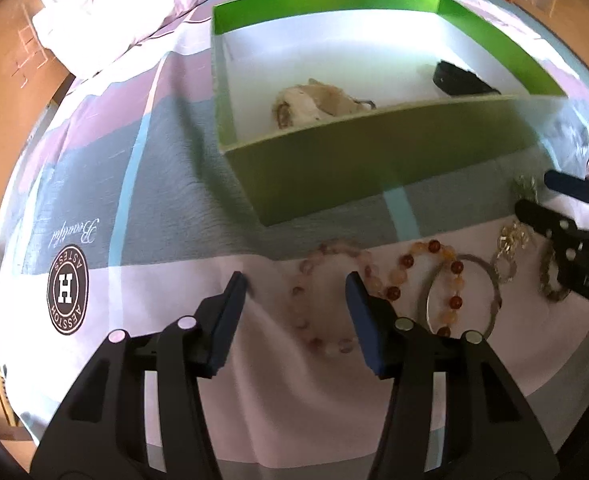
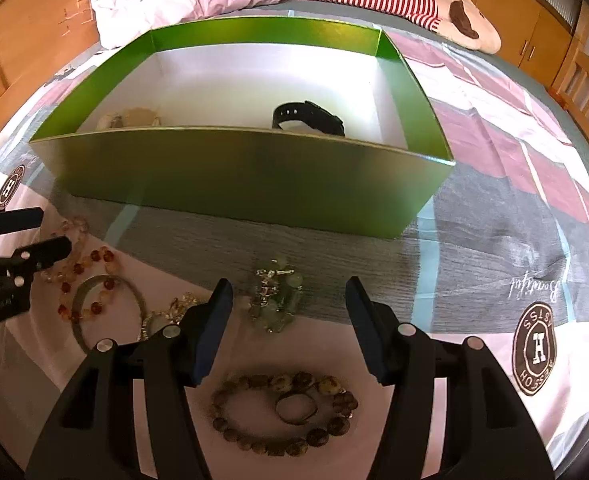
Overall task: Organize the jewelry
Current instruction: 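Carry the jade pendant toward the box with the right tool while the left lifts the pink bracelet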
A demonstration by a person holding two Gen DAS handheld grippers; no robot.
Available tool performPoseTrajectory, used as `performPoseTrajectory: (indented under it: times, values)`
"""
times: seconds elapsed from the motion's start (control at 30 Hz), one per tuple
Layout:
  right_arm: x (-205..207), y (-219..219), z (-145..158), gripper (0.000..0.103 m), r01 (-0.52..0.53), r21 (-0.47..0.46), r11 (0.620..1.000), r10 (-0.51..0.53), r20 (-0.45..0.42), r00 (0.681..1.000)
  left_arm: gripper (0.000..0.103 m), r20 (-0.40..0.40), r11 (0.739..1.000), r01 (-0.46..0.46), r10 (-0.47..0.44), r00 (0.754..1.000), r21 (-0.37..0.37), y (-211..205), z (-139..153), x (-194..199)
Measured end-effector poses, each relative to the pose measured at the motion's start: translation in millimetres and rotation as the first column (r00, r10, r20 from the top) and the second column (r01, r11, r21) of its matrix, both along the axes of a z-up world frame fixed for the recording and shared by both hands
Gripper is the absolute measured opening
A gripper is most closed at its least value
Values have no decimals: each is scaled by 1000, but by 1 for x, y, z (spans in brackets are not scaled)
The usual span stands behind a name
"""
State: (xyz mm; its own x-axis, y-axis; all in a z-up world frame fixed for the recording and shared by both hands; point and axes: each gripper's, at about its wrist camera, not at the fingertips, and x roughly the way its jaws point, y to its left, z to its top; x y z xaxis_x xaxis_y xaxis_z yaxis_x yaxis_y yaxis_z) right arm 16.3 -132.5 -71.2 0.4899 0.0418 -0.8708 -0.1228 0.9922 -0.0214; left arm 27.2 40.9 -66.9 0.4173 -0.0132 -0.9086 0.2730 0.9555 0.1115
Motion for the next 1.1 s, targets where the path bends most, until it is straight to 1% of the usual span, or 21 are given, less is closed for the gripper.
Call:
performPoseTrajectory:
  times: [0.03,0.07,0.17,0.23,0.27,0.3,0.37,0.4,0.5,0.6,0.7,0.8,0.9,0.93,1.0,1.03,1.1]
  values:
    - [1,0,-1,59,0,2,1000,0,-3,1000,47,0,1000,6,-6,1000,-2,-1,0,-1]
    - [2,0,-3,59,0,6,1000,0,-3,1000,35,-2,1000,17,-17,1000,-10,-2,0,-1]
    - [4,2,-3,59,-6,2,1000,6,8,1000,16,3,999,29,-29,1000,-17,-2,2,-3]
    - [4,2,-3,58,-12,0,1000,12,10,1000,8,0,1000,17,-17,1000,-15,1,1,-1]
    - [4,3,-2,50,-25,15,1000,25,9,1000,8,-4,1000,12,-12,1000,-23,5,1,2]
    - [4,5,-1,35,-42,37,998,42,4,999,8,-9,999,5,-6,1000,-38,6,1,3]
    - [1,8,1,28,-54,26,998,53,12,999,7,-12,999,-1,1,1000,-53,9,2,5]
    - [0,10,2,26,-63,24,998,62,17,998,7,-7,999,-1,1,1000,-54,9,4,4]
    - [-1,7,7,26,-56,50,997,54,28,998,7,34,998,-2,4,999,-70,14,16,3]
    - [-3,0,17,26,-44,80,996,40,57,998,7,112,993,-1,15,994,-122,22,40,-1]
    - [-6,-7,34,26,-39,123,992,28,91,995,7,155,985,14,12,988,-170,28,57,-7]
    - [-8,-9,49,26,-41,157,987,20,133,991,7,198,972,59,-14,980,-226,27,75,-17]
    - [-7,-12,62,26,-35,180,983,3,180,984,7,255,962,88,-21,967,-257,24,91,-24]
    - [-4,-14,68,26,-31,190,981,-7,197,980,7,274,958,97,-21,961,-270,20,99,-21]
    - [6,-17,76,26,-22,195,981,-23,226,974,7,289,957,98,-16,957,-274,12,107,-8]
    - [14,-20,81,26,-12,191,981,-36,244,969,7,291,958,95,-12,957,-271,7,109,-3]
    - [28,-28,82,26,9,201,980,-60,254,965,7,296,957,98,-13,955,-274,-3,111,11]
